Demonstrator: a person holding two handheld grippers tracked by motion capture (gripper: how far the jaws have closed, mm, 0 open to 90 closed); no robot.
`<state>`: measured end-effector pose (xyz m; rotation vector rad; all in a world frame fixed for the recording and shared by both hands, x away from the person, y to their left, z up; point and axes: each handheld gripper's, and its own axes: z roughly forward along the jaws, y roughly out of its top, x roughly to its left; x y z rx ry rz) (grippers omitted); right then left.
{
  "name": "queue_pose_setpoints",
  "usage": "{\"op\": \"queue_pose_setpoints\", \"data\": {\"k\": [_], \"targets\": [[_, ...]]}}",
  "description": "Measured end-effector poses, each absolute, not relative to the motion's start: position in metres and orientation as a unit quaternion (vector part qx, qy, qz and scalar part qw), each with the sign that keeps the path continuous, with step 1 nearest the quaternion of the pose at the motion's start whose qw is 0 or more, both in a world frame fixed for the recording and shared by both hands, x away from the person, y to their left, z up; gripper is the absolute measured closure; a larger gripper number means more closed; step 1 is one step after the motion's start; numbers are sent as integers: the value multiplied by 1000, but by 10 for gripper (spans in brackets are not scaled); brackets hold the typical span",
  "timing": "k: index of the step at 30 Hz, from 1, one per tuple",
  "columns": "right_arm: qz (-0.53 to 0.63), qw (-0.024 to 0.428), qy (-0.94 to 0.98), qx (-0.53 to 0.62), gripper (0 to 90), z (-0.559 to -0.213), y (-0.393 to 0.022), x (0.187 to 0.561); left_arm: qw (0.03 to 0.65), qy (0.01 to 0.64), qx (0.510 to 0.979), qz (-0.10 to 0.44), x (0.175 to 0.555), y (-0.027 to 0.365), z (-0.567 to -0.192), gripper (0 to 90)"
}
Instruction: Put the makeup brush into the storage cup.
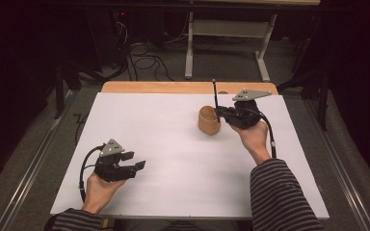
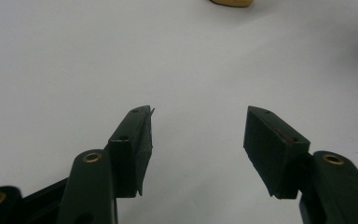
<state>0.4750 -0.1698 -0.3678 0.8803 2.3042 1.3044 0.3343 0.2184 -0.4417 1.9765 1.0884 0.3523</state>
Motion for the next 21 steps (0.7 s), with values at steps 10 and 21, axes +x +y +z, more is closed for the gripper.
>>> {"op": "queue_pose_setpoints", "data": {"k": [10,21], "targets": [[462,170,811,318,856,-369,-170,481,414,432,789,138,335,217,-442,417],[467,169,807,319,856,-365,-163,488,417,432,788,139,334,217,-442,416]]}}
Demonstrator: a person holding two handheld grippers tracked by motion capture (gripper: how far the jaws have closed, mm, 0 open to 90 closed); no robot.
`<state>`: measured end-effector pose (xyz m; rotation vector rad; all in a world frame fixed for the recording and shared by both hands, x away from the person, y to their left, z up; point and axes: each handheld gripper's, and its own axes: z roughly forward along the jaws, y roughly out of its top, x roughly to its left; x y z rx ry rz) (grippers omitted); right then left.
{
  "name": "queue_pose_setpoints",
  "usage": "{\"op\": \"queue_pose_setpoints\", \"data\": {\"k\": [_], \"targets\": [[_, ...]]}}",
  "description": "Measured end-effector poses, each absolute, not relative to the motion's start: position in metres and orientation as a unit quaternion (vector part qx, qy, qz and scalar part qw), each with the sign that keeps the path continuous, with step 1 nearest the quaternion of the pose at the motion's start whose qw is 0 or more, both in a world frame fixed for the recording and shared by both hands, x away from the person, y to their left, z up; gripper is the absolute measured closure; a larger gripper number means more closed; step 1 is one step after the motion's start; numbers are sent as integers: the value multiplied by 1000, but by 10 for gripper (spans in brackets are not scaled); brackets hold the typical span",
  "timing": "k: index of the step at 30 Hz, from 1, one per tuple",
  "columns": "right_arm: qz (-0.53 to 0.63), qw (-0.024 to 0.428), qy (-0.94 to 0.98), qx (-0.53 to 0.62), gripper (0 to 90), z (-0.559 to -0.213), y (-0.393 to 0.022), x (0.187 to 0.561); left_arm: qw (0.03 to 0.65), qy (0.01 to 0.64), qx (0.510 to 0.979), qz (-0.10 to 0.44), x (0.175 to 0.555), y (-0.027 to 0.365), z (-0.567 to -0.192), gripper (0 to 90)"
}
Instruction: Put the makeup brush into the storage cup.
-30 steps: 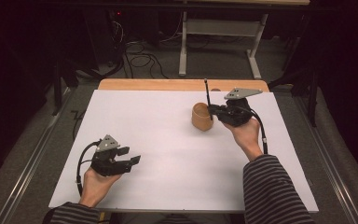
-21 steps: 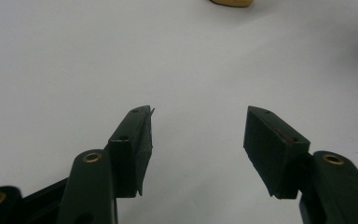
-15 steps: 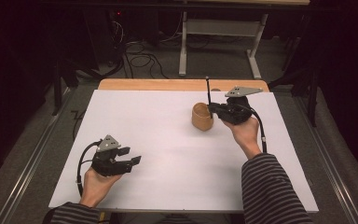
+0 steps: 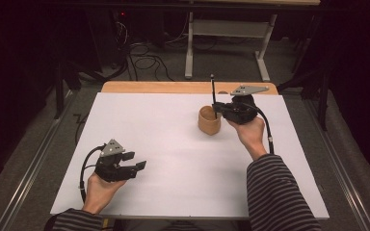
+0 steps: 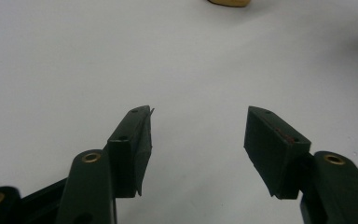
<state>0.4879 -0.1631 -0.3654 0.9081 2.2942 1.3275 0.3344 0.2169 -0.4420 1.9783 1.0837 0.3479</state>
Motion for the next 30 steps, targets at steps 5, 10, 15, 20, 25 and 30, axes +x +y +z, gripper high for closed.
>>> {"op": "queue_pose_setpoints", "data": {"k": [5,10,15,20,25,30], "targets": [[466,165,807,324,856,-370,-162,492,416,431,788,138,335,217,-442,416],[467,162,804,331,855,-374,-161,495,416,431,788,139,335,217,-442,414],[461,161,807,332,855,-377,-159,498,416,429,790,139,335,217,-442,412],[461,160,807,334,855,-381,-157,500,417,430,789,138,335,217,-442,412],[461,160,805,337,855,-383,-156,502,417,430,789,138,335,217,-442,412],[462,161,803,340,855,-384,-157,504,417,430,789,138,335,217,-442,411]]}}
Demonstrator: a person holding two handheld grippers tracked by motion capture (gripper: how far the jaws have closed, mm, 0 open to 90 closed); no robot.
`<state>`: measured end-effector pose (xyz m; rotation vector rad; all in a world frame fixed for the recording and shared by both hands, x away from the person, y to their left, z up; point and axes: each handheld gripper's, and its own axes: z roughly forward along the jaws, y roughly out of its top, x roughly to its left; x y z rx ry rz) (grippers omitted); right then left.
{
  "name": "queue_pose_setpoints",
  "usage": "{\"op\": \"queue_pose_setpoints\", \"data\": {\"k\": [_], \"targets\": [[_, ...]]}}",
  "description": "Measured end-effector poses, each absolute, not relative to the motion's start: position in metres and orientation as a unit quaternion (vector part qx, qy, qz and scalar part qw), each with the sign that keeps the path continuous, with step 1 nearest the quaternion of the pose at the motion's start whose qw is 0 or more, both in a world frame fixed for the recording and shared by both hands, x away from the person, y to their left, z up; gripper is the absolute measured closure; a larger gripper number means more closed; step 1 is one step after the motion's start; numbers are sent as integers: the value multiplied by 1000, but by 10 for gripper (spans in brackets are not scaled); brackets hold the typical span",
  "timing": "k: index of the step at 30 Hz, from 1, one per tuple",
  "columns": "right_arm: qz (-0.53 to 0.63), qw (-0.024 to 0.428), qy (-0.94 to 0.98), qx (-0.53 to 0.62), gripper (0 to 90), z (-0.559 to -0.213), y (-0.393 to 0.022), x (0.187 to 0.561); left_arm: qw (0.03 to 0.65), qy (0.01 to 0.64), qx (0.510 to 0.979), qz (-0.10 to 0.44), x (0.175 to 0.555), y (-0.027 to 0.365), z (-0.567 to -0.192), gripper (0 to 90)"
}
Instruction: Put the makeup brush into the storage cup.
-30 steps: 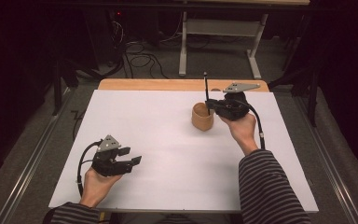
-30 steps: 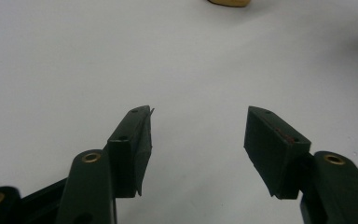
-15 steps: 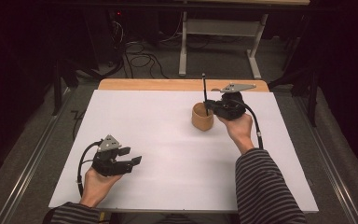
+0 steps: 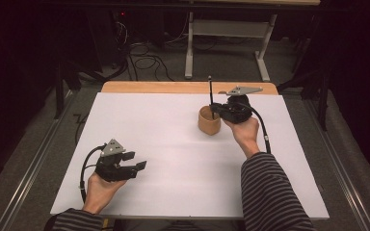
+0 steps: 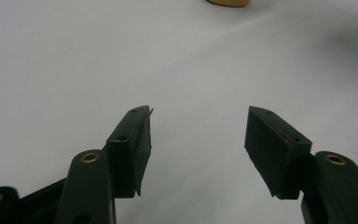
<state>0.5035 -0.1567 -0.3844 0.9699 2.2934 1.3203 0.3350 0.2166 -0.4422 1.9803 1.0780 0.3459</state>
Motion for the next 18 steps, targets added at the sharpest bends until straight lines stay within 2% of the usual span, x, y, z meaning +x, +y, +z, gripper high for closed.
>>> {"op": "queue_pose_setpoints", "data": {"k": [18], "targets": [[458,176,798,351,855,-394,-151,511,417,429,789,138,335,217,-442,411]]}}
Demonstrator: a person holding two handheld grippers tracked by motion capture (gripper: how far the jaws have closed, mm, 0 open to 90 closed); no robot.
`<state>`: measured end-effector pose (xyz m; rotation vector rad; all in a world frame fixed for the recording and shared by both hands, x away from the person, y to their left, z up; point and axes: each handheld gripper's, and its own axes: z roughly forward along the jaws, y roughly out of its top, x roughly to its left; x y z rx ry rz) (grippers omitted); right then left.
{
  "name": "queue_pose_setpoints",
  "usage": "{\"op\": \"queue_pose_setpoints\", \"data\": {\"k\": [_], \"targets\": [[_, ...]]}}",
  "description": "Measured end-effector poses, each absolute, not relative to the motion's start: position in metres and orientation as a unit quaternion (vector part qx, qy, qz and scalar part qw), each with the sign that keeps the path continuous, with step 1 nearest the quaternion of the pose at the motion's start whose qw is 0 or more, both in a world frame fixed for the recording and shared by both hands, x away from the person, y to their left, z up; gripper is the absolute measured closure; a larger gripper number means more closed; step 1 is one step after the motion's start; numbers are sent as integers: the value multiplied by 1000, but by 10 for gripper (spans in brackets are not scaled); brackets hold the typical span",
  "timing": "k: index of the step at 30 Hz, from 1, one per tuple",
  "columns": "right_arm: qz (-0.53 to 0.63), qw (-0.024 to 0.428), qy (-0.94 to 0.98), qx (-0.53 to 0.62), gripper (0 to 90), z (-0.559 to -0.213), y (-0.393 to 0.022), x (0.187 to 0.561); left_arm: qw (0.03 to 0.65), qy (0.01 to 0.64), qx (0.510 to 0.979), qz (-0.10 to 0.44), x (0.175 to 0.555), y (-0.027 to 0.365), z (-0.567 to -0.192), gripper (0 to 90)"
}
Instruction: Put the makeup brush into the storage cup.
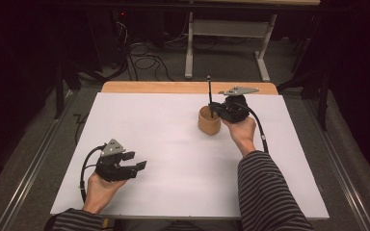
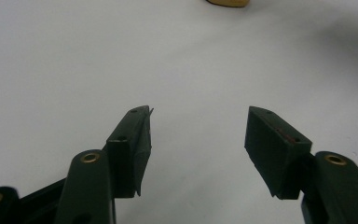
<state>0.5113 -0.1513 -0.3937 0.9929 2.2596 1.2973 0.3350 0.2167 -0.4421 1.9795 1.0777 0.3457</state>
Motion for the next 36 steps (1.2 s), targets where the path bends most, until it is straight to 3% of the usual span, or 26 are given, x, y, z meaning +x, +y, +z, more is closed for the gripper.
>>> {"op": "queue_pose_setpoints", "data": {"k": [36], "targets": [[426,191,812,349,854,-410,-142,517,419,429,788,138,335,217,-442,410]]}}
